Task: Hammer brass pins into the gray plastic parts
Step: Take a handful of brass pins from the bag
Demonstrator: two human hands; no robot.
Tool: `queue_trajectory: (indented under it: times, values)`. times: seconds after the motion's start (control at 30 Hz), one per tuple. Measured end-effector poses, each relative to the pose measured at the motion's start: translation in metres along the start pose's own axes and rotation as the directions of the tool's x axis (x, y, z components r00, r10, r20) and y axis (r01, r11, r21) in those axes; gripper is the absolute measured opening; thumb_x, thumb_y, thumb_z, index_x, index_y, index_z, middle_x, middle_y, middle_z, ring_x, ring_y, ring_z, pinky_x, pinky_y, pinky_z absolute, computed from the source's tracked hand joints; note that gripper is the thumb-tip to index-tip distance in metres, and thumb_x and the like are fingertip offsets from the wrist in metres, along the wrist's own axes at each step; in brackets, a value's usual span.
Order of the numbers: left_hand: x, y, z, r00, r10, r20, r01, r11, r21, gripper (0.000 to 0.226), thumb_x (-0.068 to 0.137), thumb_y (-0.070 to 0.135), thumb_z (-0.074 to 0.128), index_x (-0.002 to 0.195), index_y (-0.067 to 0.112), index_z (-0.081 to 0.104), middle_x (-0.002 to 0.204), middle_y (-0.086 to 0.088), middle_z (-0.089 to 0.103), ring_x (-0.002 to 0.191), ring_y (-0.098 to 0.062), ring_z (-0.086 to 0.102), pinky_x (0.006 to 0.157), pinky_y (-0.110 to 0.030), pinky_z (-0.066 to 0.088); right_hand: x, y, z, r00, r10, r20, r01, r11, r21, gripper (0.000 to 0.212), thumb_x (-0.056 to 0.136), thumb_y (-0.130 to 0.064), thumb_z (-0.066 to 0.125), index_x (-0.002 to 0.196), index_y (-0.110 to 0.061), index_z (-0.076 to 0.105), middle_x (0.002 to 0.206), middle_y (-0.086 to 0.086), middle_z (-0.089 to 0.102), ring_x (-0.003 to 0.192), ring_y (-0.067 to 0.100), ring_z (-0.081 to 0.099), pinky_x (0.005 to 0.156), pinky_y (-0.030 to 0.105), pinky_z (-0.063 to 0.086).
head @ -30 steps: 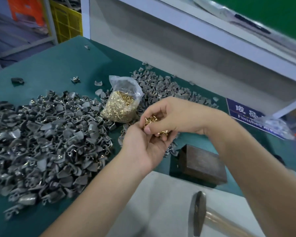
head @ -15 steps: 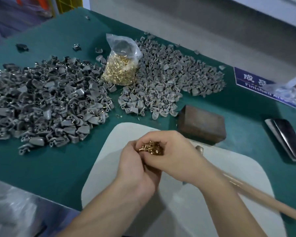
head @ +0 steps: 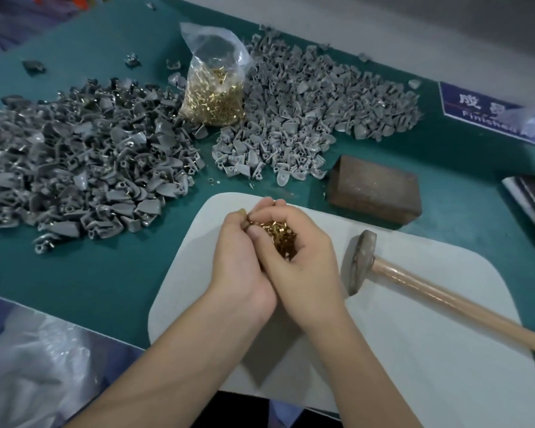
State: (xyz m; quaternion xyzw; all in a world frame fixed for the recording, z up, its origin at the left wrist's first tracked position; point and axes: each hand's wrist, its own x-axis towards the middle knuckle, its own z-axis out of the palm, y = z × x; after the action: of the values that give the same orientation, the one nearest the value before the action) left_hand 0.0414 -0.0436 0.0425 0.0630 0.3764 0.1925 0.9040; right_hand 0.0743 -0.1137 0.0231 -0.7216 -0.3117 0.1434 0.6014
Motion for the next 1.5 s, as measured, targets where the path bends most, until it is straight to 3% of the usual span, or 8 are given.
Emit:
queue_trajectory:
  times: [0.2, 0.3, 0.4, 0.57, 0.8, 1.07, 1.23, 1.5]
  values:
    - [0.002, -0.008, -0.001, 0.993, 0.051, 0.110, -0.055, 0.998, 0.030, 0.028, 0.102, 0.029, 0.040, 0.090, 0.020, 0.064, 0.092, 0.000, 0.068, 0.089, -0.018, 0.069, 0.090, -0.028, 0.051, 0.000, 0.002, 0.011, 0.991, 0.030, -0.134, -0.003, 0.980, 0.200, 0.020, 0.102, -0.017, 0.054, 0.094, -0.007, 0.069, 0.100, 0.003, 0.072, 0.099, 0.020, 0.067, 0.092, 0.033, 0.053]
    - [0.005, -0.009, -0.001, 0.991, 0.093, 0.094, -0.096, 0.995, 0.025, 0.029, 0.098, 0.027, 0.042, 0.094, 0.016, 0.068, 0.095, -0.003, 0.072, 0.088, -0.020, 0.073, 0.082, -0.030, 0.057, 0.000, 0.000, 0.016, 0.982, 0.063, -0.177, 0.002, 0.938, 0.347, 0.030, 0.106, -0.019, 0.045, 0.089, -0.007, 0.066, 0.100, 0.007, 0.072, 0.101, 0.024, 0.068, 0.093, 0.037, 0.053]
    - [0.008, -0.011, -0.001, 0.987, 0.124, 0.098, -0.127, 0.992, 0.028, 0.033, 0.097, 0.027, 0.040, 0.090, 0.013, 0.069, 0.091, -0.005, 0.070, 0.083, -0.023, 0.074, 0.077, -0.031, 0.062, 0.000, -0.001, 0.017, 0.967, 0.078, -0.241, 0.032, 0.906, 0.422, 0.037, 0.108, -0.018, 0.038, 0.086, -0.007, 0.066, 0.094, 0.003, 0.072, 0.101, 0.016, 0.067, 0.092, 0.025, 0.050]
    - [0.010, -0.013, -0.005, 0.971, 0.198, 0.134, -0.213, 0.970, 0.113, 0.041, 0.102, 0.035, 0.038, 0.087, 0.013, 0.070, 0.096, -0.009, 0.072, 0.089, -0.025, 0.073, 0.076, -0.032, 0.059, -0.002, 0.001, 0.013, 0.950, 0.117, -0.291, 0.007, 0.919, 0.394, 0.046, 0.106, -0.025, 0.035, 0.088, 0.003, 0.066, 0.086, -0.001, 0.068, 0.094, 0.010, 0.064, 0.087, 0.016, 0.046]
    - [0.010, -0.015, -0.011, 0.939, 0.308, 0.153, -0.338, 0.907, 0.250, 0.053, 0.106, 0.035, 0.031, 0.088, 0.014, 0.076, 0.102, -0.012, 0.076, 0.093, -0.025, 0.073, 0.081, -0.034, 0.059, -0.003, 0.003, 0.013, 0.941, 0.136, -0.309, -0.005, 0.921, 0.391, 0.048, 0.107, -0.026, 0.032, 0.090, 0.003, 0.066, 0.092, 0.013, 0.069, 0.095, 0.020, 0.065, 0.088, 0.022, 0.048]
    - [0.013, -0.015, -0.018, 0.912, 0.309, 0.270, -0.403, 0.798, 0.447, 0.057, 0.105, 0.037, 0.027, 0.101, 0.011, 0.077, 0.113, -0.015, 0.074, 0.114, -0.030, 0.069, 0.110, -0.051, 0.046, -0.005, 0.009, 0.003, 0.930, 0.191, -0.315, -0.094, 0.950, 0.297, 0.045, 0.105, -0.035, 0.036, 0.086, -0.010, 0.069, 0.089, 0.000, 0.073, 0.093, 0.014, 0.068, 0.088, 0.026, 0.050]
    - [0.013, -0.012, -0.025, 0.877, 0.315, 0.363, -0.468, 0.732, 0.495, 0.058, 0.099, 0.042, 0.028, 0.101, 0.013, 0.078, 0.109, -0.014, 0.076, 0.110, -0.026, 0.070, 0.094, -0.037, 0.052, -0.007, 0.008, -0.001, 0.932, 0.179, -0.316, -0.104, 0.965, 0.239, 0.048, 0.106, -0.036, 0.035, 0.086, -0.010, 0.070, 0.089, 0.000, 0.074, 0.090, 0.010, 0.068, 0.086, 0.023, 0.050]
    - [0.016, -0.012, -0.027, 0.825, 0.302, 0.477, -0.545, 0.649, 0.531, 0.062, 0.103, 0.043, 0.021, 0.109, 0.011, 0.075, 0.112, -0.012, 0.075, 0.116, -0.022, 0.066, 0.104, -0.038, 0.045, -0.012, 0.007, -0.010, 0.949, 0.133, -0.287, -0.066, 0.971, 0.231, 0.049, 0.107, -0.034, 0.033, 0.092, -0.008, 0.070, 0.091, 0.002, 0.074, 0.091, 0.011, 0.069, 0.084, 0.021, 0.051]
